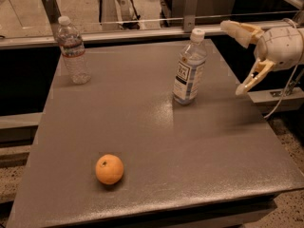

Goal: Place blue plastic bottle upright

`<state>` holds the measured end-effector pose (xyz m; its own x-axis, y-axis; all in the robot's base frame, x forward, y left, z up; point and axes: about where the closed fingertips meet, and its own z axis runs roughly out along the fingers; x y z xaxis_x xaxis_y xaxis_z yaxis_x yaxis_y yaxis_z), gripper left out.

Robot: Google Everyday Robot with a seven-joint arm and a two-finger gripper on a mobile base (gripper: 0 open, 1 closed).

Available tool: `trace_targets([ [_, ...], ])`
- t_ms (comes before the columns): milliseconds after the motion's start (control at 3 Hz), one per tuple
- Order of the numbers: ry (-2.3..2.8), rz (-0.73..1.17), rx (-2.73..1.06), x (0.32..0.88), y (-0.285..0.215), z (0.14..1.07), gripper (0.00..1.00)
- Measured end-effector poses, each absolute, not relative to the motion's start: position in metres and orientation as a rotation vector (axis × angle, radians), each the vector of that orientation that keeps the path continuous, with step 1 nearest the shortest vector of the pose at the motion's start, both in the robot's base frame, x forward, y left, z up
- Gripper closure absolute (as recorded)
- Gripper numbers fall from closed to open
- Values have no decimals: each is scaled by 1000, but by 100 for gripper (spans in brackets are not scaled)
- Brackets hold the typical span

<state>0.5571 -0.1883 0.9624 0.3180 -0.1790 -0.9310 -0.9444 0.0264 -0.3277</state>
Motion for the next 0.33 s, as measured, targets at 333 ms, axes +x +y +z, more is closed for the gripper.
trace_targets([
  [333,1111,829,-1433,557,-192,963,0],
])
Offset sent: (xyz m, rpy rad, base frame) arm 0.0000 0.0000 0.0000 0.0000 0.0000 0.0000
